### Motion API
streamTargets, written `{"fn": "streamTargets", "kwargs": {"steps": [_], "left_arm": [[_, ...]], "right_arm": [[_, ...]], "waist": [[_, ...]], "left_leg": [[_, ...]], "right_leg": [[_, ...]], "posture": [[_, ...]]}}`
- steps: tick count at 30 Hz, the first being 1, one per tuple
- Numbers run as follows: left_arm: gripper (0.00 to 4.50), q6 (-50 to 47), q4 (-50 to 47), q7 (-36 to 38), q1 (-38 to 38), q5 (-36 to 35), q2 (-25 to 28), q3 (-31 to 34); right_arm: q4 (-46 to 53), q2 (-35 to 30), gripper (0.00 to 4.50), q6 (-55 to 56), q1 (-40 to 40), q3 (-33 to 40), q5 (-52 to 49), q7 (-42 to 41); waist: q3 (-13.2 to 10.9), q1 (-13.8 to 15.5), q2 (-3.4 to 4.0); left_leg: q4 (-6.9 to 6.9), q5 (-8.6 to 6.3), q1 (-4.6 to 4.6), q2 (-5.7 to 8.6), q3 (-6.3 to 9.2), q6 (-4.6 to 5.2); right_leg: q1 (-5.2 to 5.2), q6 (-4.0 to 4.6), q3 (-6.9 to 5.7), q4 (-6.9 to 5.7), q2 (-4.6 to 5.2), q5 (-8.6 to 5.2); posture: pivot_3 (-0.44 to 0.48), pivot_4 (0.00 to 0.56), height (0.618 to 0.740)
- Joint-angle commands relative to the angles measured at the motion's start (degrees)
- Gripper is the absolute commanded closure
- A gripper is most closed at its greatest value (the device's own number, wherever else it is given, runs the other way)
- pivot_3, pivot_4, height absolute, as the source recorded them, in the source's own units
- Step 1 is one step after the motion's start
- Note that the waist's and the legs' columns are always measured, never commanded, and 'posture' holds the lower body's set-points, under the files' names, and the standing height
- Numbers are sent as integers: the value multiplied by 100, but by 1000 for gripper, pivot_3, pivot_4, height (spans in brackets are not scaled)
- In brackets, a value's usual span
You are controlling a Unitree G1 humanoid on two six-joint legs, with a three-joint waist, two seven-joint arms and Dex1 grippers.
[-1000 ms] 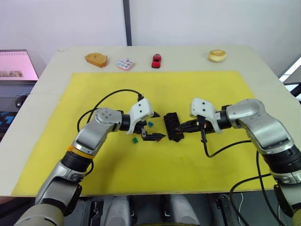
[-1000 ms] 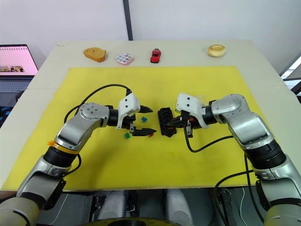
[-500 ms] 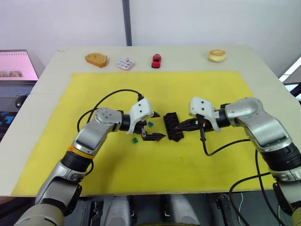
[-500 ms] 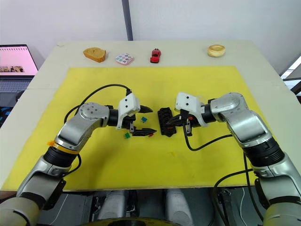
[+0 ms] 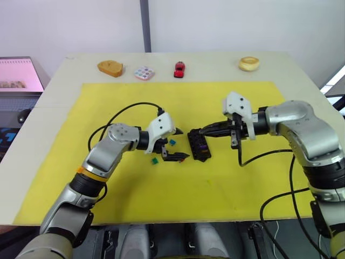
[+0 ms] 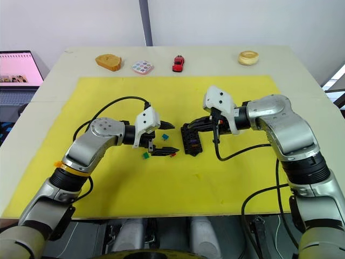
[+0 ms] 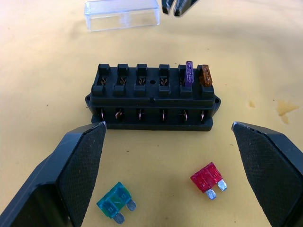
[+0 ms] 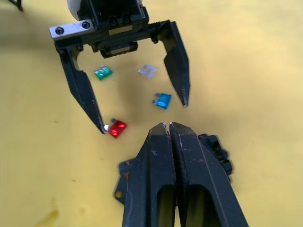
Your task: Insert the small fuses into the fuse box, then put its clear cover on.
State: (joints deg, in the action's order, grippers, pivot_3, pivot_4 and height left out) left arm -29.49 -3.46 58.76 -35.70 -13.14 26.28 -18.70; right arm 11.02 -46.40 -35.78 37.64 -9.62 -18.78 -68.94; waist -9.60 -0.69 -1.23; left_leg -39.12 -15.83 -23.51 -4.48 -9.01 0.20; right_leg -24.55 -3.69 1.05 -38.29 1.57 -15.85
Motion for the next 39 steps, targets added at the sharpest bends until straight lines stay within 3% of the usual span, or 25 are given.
{"fn": "streamTargets", "kwargs": {"steps": [1,4,7,10,35,38,39], "left_arm": [[0,116,-110,21,-78,-25,-1,89],[0,119,-109,20,-72,-23,3,90],[0,114,-120,19,-55,-23,14,93],[0,109,-128,19,-43,-23,23,94],[0,113,-147,37,-6,-26,69,91],[0,115,-156,33,3,-30,63,91],[0,115,-157,34,3,-30,63,90]], "right_arm": [[54,-238,4452,494,-162,-111,271,-142],[75,-259,4452,562,-216,-164,271,-206],[104,-288,3537,593,-274,-234,355,-207],[82,-299,2120,688,-311,-270,445,-198],[-234,-137,2120,249,-115,-201,316,-150],[-273,-109,2926,207,-67,-222,338,-141],[-278,-108,3419,204,-60,-230,351,-142]], "waist": [[0,1,0],[0,-5,0],[0,-8,0],[0,-6,0],[0,-5,0],[0,-5,0],[0,-5,0]], "left_leg": [[0,0,0,0,0,0],[0,0,0,0,-1,0],[0,0,0,-1,0,-1],[0,1,0,-2,0,-1],[0,1,0,-1,-1,-1],[0,1,0,-1,-1,-2],[-1,1,0,-1,-1,-2]], "right_leg": [[0,0,0,0,0,0],[0,0,0,0,0,0],[0,0,0,0,-2,0],[0,0,0,0,-2,0],[0,0,0,0,-1,0],[0,0,0,0,-1,0],[0,0,0,0,-1,0]], "posture": [[0,150,740],[0,150,740],[0,150,740],[0,150,740],[0,150,740],[0,150,740],[0,150,740]]}}
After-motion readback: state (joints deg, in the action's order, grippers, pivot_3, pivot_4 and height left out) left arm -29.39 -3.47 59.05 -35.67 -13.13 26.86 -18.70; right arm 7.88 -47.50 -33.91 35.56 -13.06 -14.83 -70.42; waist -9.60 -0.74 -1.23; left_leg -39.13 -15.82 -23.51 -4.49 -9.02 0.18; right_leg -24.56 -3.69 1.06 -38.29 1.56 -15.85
